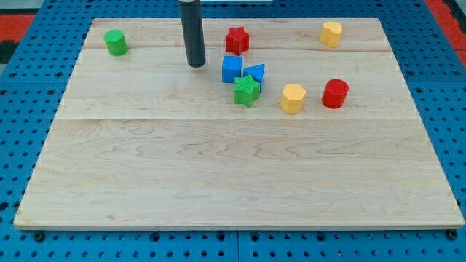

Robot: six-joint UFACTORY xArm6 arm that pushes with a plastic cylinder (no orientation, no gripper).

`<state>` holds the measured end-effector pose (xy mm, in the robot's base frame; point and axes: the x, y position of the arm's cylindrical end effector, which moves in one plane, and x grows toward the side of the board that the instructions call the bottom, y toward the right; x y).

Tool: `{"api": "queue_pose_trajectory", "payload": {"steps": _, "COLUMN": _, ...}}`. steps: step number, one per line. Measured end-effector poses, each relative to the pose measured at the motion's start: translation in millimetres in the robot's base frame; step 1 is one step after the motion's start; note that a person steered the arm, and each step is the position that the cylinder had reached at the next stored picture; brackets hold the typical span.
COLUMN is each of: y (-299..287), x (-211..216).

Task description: Move the blue cube into the blue triangle

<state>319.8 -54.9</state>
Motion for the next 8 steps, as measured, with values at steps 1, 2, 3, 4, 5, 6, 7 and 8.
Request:
{"api": "queue_pose_trajectory", "payload": {"steps": 1, "y": 27, "x": 16}}
{"api": "queue_pose_trajectory", "payload": {"steps": 2, "y": 32, "x": 3}}
{"api": "queue_pose_trajectory", "payload": {"steps": 3, "y": 49, "x": -2}}
{"api": "queue_pose_trajectory", "payload": {"steps": 4, "y": 52, "x": -2}}
{"api": "queue_pose_trajectory", "payload": {"steps": 5, "y": 52, "x": -2}}
{"api": "queue_pose_trajectory", "payload": {"steps": 6, "y": 52, "x": -2}}
{"api": "queue_pose_trajectory", "payload": {"steps": 7, "y": 53, "x": -2}}
{"api": "queue_pose_trajectory", "payload": {"steps": 8, "y": 59, "x": 5}}
